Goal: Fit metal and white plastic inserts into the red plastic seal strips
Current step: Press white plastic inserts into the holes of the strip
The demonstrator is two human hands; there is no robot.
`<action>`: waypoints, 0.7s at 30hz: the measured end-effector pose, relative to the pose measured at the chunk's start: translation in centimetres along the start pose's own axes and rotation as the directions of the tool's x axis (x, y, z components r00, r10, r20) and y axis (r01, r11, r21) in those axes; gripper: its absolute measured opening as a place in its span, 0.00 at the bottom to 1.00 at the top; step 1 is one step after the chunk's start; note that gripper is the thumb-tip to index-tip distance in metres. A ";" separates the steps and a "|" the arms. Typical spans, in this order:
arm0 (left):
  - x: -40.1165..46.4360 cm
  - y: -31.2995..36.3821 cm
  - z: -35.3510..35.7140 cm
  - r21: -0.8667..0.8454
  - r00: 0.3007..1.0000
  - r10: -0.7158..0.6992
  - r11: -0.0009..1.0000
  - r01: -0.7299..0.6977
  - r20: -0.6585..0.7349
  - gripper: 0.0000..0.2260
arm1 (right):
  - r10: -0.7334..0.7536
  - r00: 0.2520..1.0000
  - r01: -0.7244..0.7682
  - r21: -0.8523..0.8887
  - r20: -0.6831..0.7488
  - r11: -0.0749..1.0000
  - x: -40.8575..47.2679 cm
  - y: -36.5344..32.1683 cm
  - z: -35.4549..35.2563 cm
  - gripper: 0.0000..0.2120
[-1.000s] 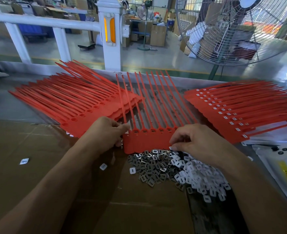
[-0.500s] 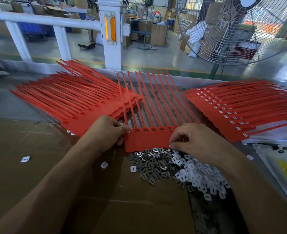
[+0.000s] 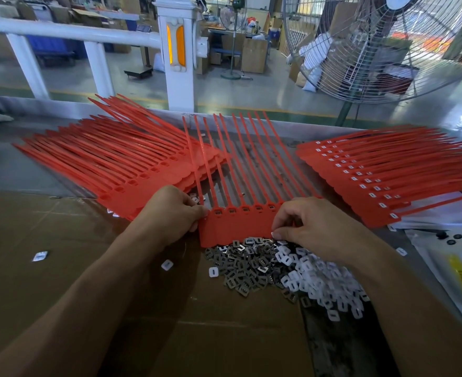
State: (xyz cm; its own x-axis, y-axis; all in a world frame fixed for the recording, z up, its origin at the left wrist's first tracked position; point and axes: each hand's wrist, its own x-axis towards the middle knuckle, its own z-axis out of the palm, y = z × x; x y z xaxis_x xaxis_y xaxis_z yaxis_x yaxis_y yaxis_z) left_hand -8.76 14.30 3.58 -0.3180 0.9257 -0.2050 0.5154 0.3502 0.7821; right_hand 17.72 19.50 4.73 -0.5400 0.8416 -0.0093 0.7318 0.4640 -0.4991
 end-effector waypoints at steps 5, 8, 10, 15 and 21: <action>-0.1 0.1 0.1 0.013 0.999 0.018 1.000 -0.018 -0.026 0.13 | 0.004 1.000 -0.004 -0.009 0.004 1.000 0.0 0.0 0.0 0.05; -0.3 0.1 -0.1 -0.007 0.999 0.031 0.999 -0.031 -0.024 0.12 | -0.011 1.000 0.011 -0.031 0.006 0.999 0.0 0.0 0.0 0.06; -0.4 0.1 -0.3 0.003 0.998 0.046 0.999 -0.046 -0.034 0.13 | -0.014 1.000 0.014 -0.036 0.007 0.999 0.0 0.0 0.0 0.07; -0.5 0.1 -0.5 0.013 0.995 0.075 0.997 -0.074 -0.063 0.15 | -0.018 1.000 0.018 -0.041 0.008 0.999 0.1 0.1 0.1 0.06; -0.5 0.0 -0.4 0.027 0.990 0.106 0.994 -0.104 -0.098 0.12 | 0.001 1.000 -0.001 -0.057 0.010 0.998 0.1 0.0 0.2 0.06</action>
State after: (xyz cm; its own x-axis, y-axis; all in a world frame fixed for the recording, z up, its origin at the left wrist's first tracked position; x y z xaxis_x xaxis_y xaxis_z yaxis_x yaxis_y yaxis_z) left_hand -8.98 13.79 3.92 -0.3381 0.9390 -0.0622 0.5670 0.2560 0.7829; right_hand 17.56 19.57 4.54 -0.5432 0.8394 -0.0182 0.7547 0.4786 -0.4488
